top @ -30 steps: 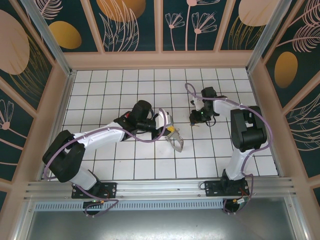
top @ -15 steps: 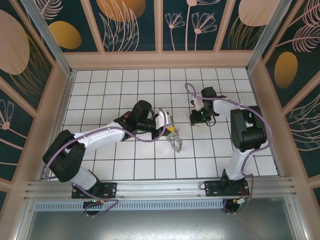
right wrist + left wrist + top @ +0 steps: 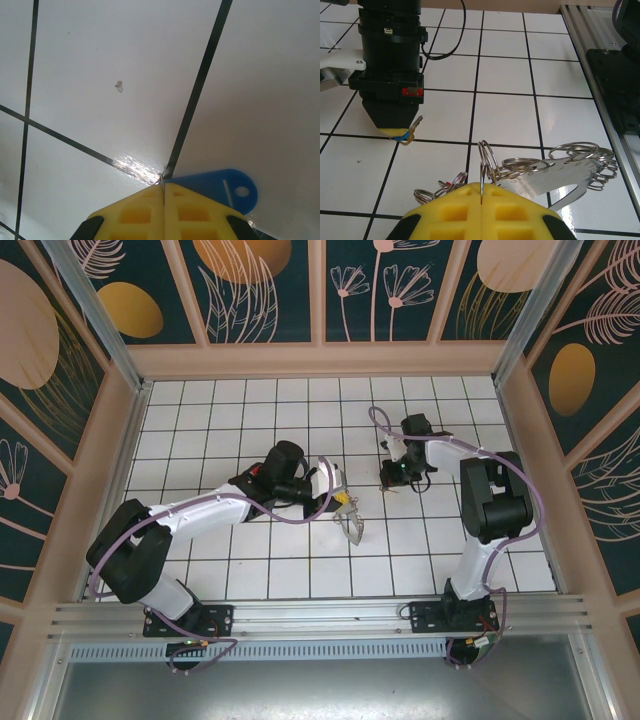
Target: Put the keys on the keyring
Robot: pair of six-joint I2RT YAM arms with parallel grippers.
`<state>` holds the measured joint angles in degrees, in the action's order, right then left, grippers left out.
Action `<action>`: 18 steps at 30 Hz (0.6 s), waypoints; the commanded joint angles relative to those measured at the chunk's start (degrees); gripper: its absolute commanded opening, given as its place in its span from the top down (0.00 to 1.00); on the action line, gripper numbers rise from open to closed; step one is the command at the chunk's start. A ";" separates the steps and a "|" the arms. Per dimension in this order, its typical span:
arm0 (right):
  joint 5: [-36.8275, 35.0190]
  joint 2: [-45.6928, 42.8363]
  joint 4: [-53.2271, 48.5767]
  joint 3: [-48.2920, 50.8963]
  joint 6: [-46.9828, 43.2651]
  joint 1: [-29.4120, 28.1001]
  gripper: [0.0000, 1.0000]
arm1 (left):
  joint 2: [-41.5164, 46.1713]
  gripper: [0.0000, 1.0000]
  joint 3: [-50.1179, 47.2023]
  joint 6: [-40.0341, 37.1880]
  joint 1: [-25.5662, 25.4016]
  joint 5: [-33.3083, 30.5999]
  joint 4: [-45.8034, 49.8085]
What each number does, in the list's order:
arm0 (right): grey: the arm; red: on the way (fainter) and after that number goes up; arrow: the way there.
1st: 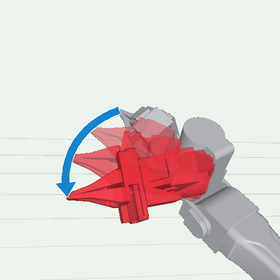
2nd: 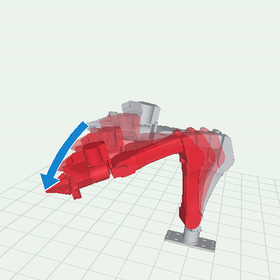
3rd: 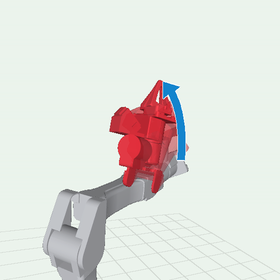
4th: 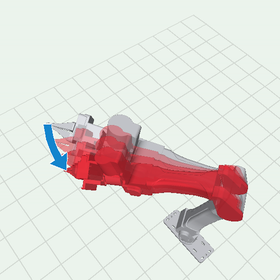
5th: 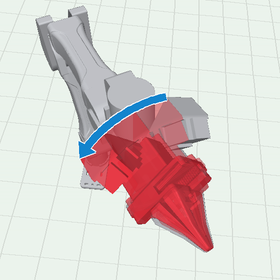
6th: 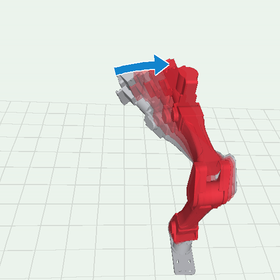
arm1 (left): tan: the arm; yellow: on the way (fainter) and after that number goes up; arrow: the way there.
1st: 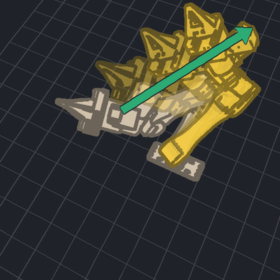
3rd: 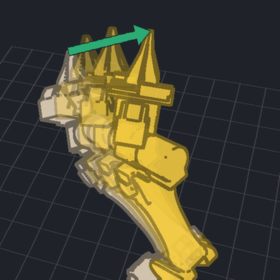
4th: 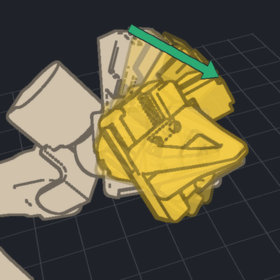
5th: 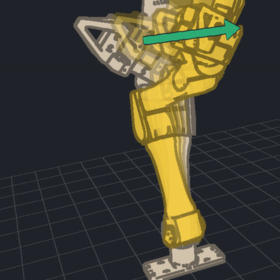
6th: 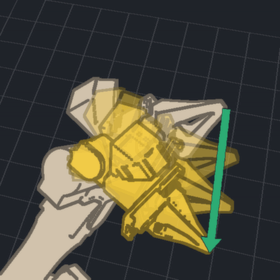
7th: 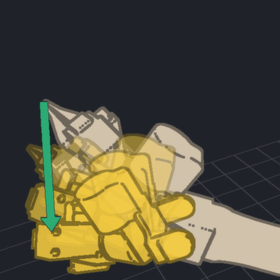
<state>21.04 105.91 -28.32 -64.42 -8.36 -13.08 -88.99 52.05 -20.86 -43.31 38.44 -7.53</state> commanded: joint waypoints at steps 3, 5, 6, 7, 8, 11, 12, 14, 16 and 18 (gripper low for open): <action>0.51 -5.56 2.71 1.48 -1.24 -0.04 1.00 | -0.13 1.00 0.59 0.64 -0.46 1.12 -3.71; 3.52 -9.52 5.00 3.46 -2.94 0.48 1.00 | -0.20 1.00 0.51 1.26 -0.46 1.03 -4.36; 5.37 -12.13 6.70 5.00 -4.01 0.77 1.00 | -0.22 1.00 0.45 1.80 -0.46 1.16 -4.99; 7.56 -14.60 8.24 6.59 -5.05 1.24 1.00 | -0.35 1.00 0.34 2.26 -0.46 1.32 -5.78; 10.40 -17.67 10.35 8.68 -6.43 1.76 1.00 | -0.55 1.00 0.11 3.05 -0.45 1.42 -6.88; 19.30 -26.78 17.24 15.76 -11.59 2.97 1.00 | -1.04 1.00 -0.99 6.47 -0.40 1.73 -11.78; 22.02 -30.06 19.06 18.27 -13.92 3.26 1.00 | -1.29 1.00 -1.48 7.85 -0.46 1.94 -13.86; 26.24 -35.31 21.85 22.35 -18.11 3.58 1.00 | -1.77 1.00 -2.33 10.14 -0.46 2.66 -17.35; 28.78 -39.37 22.99 25.05 -22.46 3.67 1.00 | -2.30 1.00 -2.74 11.71 -0.46 3.29 -19.51; 29.31 -42.28 23.29 26.51 -24.42 3.68 1.00 | -2.37 1.00 -3.58 12.68 -0.46 3.59 -21.58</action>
<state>43.27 66.28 -9.32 -40.29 -25.10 -9.69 -90.85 49.39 -11.88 -43.31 39.40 -20.88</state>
